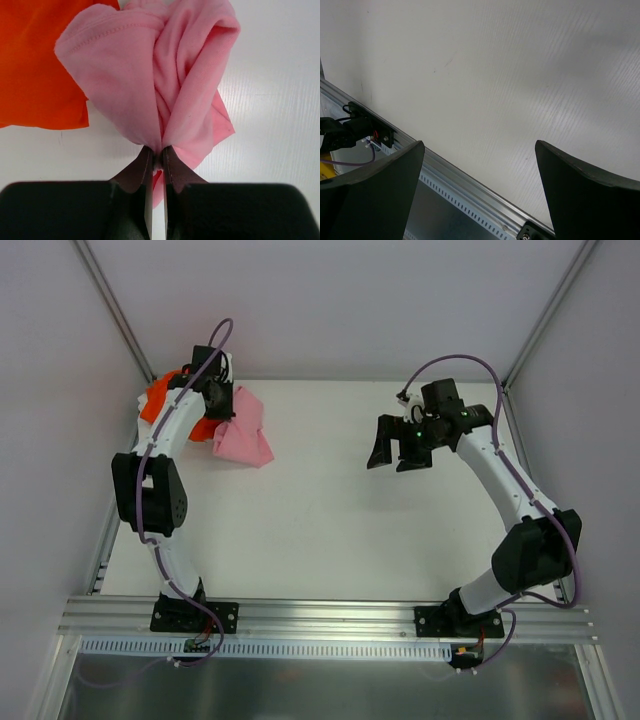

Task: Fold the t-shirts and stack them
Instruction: Put the neatly folded tshirt into the corner of the board with the left arm

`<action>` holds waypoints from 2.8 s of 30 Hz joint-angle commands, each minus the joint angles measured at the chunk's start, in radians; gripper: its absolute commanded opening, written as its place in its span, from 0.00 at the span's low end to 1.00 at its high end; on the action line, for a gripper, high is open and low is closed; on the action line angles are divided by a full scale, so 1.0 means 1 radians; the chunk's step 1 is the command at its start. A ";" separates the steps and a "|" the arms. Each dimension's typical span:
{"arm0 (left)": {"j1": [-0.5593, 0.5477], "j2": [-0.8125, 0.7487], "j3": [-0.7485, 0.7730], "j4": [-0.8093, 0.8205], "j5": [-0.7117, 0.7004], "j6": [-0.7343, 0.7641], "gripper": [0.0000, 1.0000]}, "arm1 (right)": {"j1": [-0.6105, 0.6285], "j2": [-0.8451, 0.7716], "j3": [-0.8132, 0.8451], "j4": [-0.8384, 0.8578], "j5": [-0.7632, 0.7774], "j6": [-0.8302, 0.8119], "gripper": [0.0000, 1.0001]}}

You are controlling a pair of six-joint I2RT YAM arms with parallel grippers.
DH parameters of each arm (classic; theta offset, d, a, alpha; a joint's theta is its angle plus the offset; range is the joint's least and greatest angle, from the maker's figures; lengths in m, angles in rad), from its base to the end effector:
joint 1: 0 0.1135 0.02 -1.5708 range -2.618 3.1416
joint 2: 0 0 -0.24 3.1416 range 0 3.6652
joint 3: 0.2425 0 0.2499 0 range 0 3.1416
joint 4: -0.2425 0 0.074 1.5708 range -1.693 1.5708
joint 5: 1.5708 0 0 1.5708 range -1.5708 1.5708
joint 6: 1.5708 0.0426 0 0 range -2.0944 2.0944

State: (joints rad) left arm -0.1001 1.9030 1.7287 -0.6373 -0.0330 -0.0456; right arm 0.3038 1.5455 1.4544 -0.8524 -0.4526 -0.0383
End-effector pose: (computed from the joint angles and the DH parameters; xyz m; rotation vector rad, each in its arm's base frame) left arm 0.4258 -0.0414 0.2728 0.0492 2.3815 -0.0300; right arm 0.3064 0.1156 0.3002 -0.6091 2.4301 0.6774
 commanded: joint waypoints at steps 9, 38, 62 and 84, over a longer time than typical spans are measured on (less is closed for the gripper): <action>0.072 0.008 0.111 0.001 -0.001 0.108 0.00 | -0.012 -0.051 -0.025 -0.004 -0.011 -0.003 0.99; 0.212 0.189 0.351 0.186 -0.019 0.067 0.00 | -0.015 -0.050 -0.149 -0.019 -0.009 0.002 0.99; 0.296 0.099 0.250 0.366 -0.212 -0.014 0.00 | -0.025 0.128 -0.025 -0.039 -0.020 0.012 0.99; 0.344 0.168 0.269 0.382 -0.217 -0.088 0.00 | -0.014 0.131 0.003 -0.039 -0.014 0.032 0.99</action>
State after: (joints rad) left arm 0.2291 2.0907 1.9938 -0.3191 -0.2188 -0.1211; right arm 0.2855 1.6844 1.4174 -0.8753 -0.4576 -0.0185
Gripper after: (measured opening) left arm 0.052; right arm 0.993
